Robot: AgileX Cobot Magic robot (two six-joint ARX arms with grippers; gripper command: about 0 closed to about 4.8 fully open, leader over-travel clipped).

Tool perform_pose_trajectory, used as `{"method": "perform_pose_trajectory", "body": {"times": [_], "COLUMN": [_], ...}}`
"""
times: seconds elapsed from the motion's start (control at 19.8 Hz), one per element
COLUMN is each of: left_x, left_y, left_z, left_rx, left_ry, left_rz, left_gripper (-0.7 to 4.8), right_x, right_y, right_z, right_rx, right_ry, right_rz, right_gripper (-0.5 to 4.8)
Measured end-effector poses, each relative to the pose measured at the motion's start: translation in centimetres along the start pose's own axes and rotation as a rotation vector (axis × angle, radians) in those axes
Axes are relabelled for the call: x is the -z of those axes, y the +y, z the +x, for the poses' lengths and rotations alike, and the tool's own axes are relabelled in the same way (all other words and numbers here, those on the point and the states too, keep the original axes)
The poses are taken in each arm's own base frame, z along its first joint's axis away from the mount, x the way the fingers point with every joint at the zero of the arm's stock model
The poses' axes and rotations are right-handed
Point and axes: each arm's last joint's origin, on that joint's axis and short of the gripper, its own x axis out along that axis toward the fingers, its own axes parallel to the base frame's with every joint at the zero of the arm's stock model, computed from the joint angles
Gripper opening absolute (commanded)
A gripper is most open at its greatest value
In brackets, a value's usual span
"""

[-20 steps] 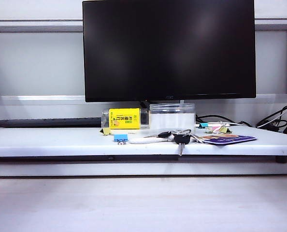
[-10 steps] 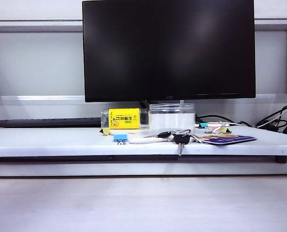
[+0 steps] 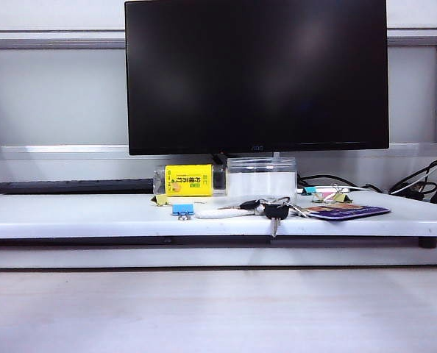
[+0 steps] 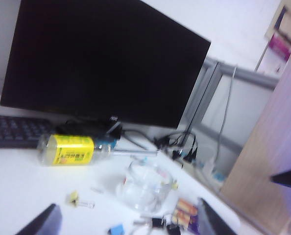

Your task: Pick up the clips with the largest number of clips of the same color on the table and place them in a round transparent plastic box.

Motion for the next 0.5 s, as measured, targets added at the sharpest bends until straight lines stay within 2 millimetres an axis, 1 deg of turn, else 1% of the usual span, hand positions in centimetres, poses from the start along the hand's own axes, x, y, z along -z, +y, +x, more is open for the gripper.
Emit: {"method": "perform_pose_trajectory", "body": {"times": [0.1,0.15,0.2,0.25,0.3,0.4,0.5], "left_x": [-0.2,-0.3,-0.2,0.3,0.5,1.3,1.6], "left_y": [-0.2,-0.2,-0.1,0.2,0.4,1.2,1.5], "left_z": [-0.1,-0.1,-0.1,0.1,0.3,0.7,1.1], "left_rx": [-0.019,-0.043,-0.057,-0.087,-0.103,-0.146,-0.141], "left_ry": [0.04,0.09,0.12,0.182,0.215,0.311,0.363], "left_rz": [-0.007,-0.023,-0.04,-0.079,-0.102,-0.166,-0.202], "left_gripper": [3.68,3.68,3.68,3.68,3.68,3.68,3.68], "right_x": [0.0,-0.3,-0.4,-0.5,-0.6,-1.3,-1.5], "right_y": [0.2,0.7,1.1,1.7,1.9,2.7,3.0], "right_z": [1.5,2.5,3.2,4.2,4.5,6.1,7.4], "right_rx": [-0.011,-0.041,-0.063,-0.098,-0.11,-0.137,-0.109], "right_ry": [0.061,0.08,0.081,0.081,0.075,0.028,-0.01], "right_rz": [-0.005,-0.024,-0.04,-0.065,-0.075,-0.142,-0.211], "right_gripper": [0.64,0.64,0.64,0.64,0.64,0.64,0.63]}}
